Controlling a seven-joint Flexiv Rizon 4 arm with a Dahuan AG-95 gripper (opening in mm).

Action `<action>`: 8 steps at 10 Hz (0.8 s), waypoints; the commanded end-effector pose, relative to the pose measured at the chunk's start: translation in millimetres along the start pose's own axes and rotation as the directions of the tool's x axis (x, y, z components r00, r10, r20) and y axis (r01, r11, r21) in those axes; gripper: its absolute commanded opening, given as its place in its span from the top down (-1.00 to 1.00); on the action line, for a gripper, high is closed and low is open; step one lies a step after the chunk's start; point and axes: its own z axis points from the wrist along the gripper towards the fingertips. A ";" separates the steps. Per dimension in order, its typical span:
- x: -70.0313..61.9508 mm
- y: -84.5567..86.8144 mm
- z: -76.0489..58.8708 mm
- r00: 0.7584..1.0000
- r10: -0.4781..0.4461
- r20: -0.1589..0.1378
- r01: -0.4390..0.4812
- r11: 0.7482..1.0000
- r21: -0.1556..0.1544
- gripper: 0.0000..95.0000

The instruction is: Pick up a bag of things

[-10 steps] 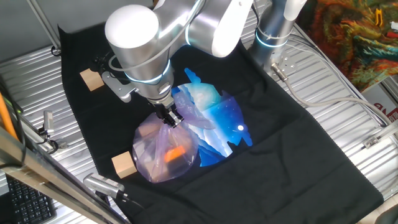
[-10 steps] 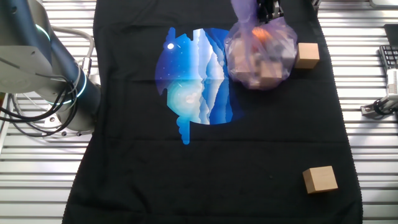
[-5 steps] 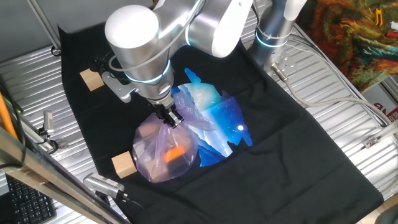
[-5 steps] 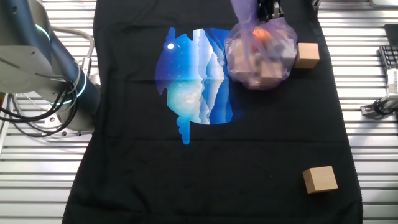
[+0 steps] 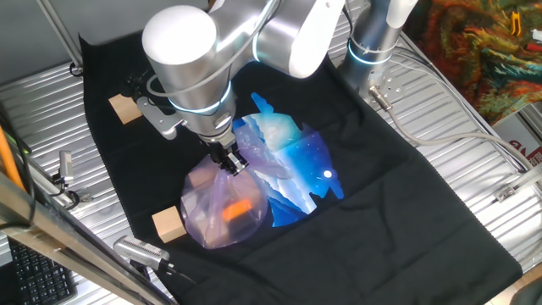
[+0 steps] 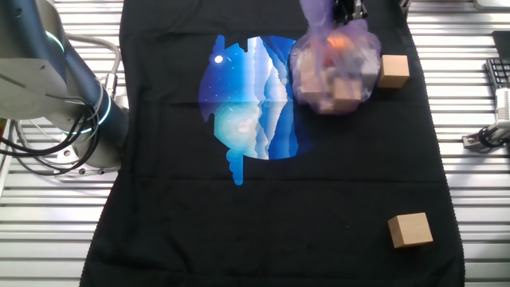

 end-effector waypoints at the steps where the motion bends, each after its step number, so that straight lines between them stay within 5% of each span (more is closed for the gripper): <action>1: -0.4 -1.3 -4.4 1.000 -0.002 0.003 0.002 1.000 0.001 1.00; 8: -0.8 -1.0 -17.8 1.000 0.004 0.012 -0.004 1.000 0.000 1.00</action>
